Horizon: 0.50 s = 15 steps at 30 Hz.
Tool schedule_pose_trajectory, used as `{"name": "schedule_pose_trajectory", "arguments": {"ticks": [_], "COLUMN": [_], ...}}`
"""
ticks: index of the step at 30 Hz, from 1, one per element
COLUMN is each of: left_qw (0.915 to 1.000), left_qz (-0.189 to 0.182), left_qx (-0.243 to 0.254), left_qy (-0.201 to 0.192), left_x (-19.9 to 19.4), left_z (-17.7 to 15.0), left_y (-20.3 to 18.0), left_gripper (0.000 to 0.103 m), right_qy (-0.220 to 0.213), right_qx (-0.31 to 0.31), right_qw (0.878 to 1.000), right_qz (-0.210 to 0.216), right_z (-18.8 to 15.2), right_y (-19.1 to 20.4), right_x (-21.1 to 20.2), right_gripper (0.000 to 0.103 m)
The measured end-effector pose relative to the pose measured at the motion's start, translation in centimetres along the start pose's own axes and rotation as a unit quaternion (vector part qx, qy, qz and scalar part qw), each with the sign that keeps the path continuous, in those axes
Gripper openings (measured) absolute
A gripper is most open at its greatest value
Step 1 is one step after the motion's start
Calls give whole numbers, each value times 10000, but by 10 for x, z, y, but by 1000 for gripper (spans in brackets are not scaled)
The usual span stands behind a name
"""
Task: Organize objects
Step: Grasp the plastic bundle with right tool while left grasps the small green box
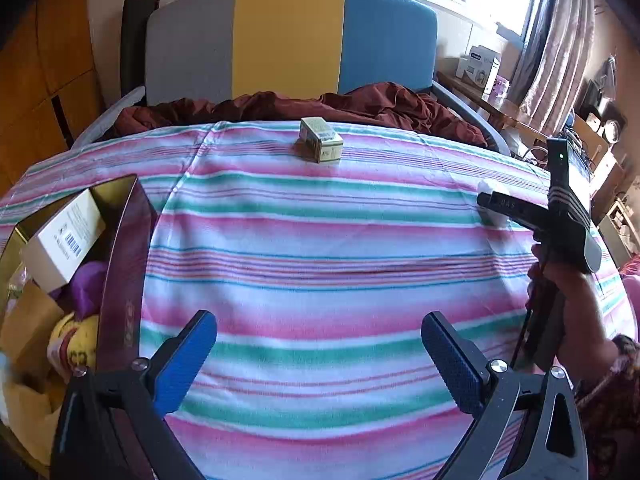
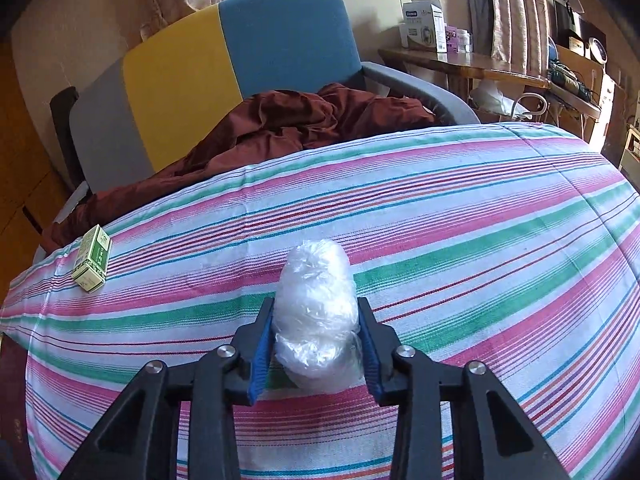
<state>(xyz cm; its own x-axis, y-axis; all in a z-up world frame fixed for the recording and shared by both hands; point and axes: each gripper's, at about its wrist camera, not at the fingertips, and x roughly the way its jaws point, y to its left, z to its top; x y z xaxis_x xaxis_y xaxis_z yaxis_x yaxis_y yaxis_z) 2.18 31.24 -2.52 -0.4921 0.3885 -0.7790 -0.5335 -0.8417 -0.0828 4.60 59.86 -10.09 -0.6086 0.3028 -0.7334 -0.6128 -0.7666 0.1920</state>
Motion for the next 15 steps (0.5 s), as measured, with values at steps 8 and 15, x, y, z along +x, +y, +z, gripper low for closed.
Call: {"name": "schedule_pose_trajectory", "arguments": {"ticks": [8, 15], "left_qw": [9991, 9974], "left_qz": [279, 639], "left_qx": [-273, -305], "left_qy": [-190, -166], "left_x": [48, 101], "left_z": [66, 119], "left_y": [-3, -13], "left_gripper": [103, 103], "right_qy": [-43, -62], "right_qx": [-192, -256], "right_qw": [9996, 9992], "right_qz": [-226, -303], "right_z": [-2, -2], "right_y": [8, 10], "right_x": [0, 1], "right_gripper": [38, 38]}}
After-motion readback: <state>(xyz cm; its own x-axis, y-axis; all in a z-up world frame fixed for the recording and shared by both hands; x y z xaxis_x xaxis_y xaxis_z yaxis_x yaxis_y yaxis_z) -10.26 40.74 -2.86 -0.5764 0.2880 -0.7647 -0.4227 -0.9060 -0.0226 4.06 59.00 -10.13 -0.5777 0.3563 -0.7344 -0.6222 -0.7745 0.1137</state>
